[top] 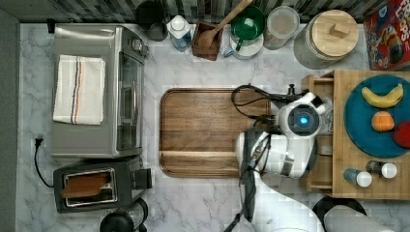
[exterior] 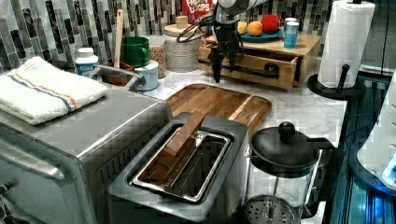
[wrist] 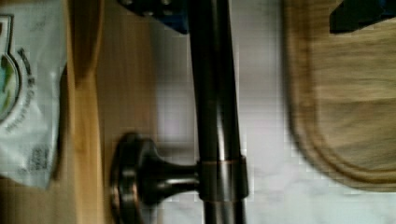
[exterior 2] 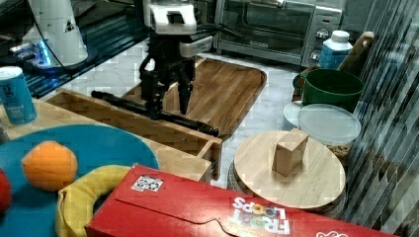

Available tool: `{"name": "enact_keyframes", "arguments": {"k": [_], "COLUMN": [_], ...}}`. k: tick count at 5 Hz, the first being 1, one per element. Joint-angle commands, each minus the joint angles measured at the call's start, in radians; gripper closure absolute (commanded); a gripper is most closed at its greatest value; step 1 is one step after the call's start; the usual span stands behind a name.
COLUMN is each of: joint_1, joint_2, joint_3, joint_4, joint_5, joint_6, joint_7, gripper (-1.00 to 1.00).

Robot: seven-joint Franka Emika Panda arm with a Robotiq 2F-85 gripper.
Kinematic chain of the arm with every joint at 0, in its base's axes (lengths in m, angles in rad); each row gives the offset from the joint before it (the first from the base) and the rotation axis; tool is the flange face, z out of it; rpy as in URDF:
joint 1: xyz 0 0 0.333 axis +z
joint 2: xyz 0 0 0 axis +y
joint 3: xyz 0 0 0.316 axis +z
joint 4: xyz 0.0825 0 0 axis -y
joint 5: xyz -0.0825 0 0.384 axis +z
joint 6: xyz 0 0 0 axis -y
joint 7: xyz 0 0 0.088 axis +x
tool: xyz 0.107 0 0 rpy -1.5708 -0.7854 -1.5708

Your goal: Open the drawer.

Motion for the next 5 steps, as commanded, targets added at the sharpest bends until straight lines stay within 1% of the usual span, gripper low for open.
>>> {"name": "enact_keyframes", "arguments": {"k": [1,2,3,4,5], "joint_1": [0.183,0.199,0.227,0.274,0.263], "joint_2": [-0.102,-0.090,-0.095,-0.091,-0.080], "joint_3": [0.141,0.167,0.174,0.147,0.163], "joint_4": [-0.106,-0.091,-0.094,-0.090,-0.077], "joint_5": [0.035,0.002,-0.009,-0.082,-0.080], "joint_6": [0.002,0.008,0.022,0.035,0.054], "joint_7": [0.152,0.235,0.270,0.369,0.365], "gripper": [-1.00,-1.00,-1.00,-1.00,-1.00]}}
